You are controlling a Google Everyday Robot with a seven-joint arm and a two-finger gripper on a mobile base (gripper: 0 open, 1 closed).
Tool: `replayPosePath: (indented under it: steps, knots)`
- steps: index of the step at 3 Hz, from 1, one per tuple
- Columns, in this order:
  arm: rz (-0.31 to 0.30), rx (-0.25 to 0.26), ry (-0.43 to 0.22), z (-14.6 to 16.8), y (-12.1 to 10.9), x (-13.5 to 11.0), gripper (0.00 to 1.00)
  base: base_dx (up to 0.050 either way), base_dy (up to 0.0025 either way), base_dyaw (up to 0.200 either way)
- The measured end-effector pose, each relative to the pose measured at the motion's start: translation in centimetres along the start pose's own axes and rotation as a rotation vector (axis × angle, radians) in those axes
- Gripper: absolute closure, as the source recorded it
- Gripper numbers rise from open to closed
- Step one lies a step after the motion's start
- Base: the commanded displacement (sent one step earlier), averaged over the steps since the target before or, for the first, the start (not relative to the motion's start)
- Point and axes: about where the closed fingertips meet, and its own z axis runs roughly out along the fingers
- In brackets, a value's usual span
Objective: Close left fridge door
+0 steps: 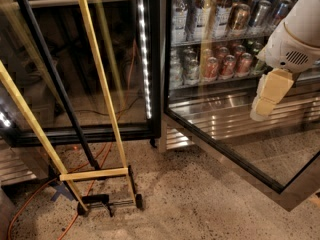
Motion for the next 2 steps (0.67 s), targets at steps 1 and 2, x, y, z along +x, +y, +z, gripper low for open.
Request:
replayPosePath:
  steps: [1, 2]
  knots:
    - [0.000, 0.000, 0.000, 0.00, 0.00, 0.00, 0.00, 0.036, -0.00249, -0.136]
    - [0.000, 0.000, 0.000, 0.00, 0.00, 0.00, 0.00, 0.050, 0.00003, -0.001]
